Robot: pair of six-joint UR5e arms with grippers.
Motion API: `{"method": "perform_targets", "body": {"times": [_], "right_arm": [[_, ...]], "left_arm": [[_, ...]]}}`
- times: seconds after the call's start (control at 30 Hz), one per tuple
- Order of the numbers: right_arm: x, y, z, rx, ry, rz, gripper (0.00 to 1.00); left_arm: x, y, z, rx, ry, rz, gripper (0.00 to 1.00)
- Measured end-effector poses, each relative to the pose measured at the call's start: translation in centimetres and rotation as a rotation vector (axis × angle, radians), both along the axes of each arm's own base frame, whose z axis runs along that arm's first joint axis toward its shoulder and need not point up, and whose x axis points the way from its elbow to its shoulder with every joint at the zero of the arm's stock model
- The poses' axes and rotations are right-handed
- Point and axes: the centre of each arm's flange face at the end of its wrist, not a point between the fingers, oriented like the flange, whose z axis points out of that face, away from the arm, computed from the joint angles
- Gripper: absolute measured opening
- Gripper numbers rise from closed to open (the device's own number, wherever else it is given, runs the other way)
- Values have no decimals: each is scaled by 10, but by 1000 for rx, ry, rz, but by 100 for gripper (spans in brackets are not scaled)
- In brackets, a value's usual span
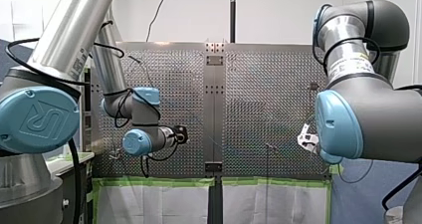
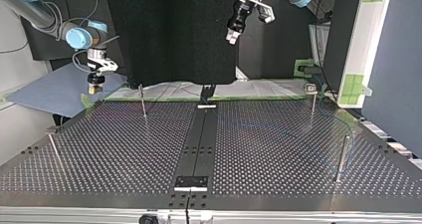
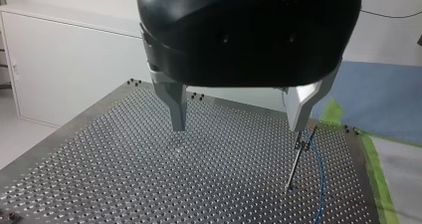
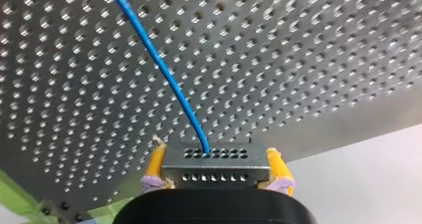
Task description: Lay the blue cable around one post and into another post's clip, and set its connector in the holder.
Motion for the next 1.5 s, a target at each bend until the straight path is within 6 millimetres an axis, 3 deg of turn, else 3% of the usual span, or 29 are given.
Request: {"method": "perform_targets", "body": {"times": [0.53, 1.1, 1.5], "right_arm": [[27, 5, 73, -10, 0, 35, 27], [61, 27, 145, -9, 23, 74, 27], [71, 47, 198, -18, 98, 28, 27]], "left_arm": [[0, 0, 0, -1, 3, -3, 100], [-1, 0, 0, -8, 5, -4, 100], [-1, 0, 0, -19, 10, -6, 100]]}}
